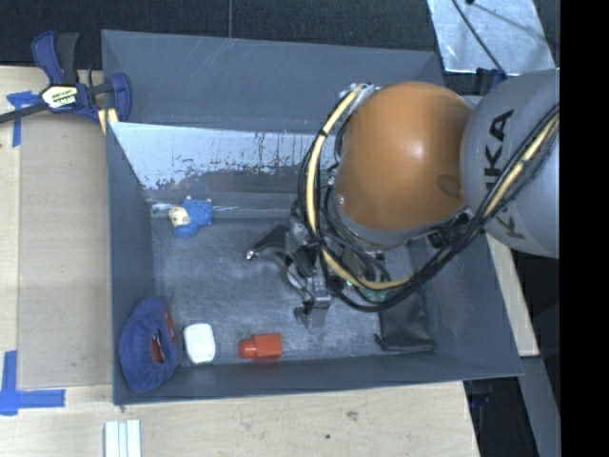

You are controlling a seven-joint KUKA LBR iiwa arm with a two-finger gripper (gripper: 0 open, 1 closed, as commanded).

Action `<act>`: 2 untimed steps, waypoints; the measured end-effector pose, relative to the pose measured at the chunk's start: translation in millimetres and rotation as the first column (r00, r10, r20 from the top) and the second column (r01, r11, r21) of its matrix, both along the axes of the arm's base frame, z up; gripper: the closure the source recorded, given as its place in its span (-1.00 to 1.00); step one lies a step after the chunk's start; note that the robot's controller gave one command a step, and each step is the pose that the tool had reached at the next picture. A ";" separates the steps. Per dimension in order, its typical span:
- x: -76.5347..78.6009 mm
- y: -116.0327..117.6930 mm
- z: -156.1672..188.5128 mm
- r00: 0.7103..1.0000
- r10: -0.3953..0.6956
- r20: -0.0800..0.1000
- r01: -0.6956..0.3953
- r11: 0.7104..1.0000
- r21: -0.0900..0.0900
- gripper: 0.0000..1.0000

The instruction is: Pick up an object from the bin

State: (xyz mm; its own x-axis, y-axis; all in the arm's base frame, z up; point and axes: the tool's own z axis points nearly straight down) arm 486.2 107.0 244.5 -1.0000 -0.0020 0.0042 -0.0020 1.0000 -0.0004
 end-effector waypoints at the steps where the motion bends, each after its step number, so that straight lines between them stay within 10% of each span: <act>1: 76.8 -7.7 -97.9 1.000 0.016 0.006 -0.016 1.000 0.000 -1.00; 2: 111.1 -27.1 -175.9 0.978 -0.209 0.005 0.209 0.978 0.000 -1.00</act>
Offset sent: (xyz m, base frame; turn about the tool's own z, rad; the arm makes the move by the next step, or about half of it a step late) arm 0.0749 -0.0067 -0.0934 -0.0173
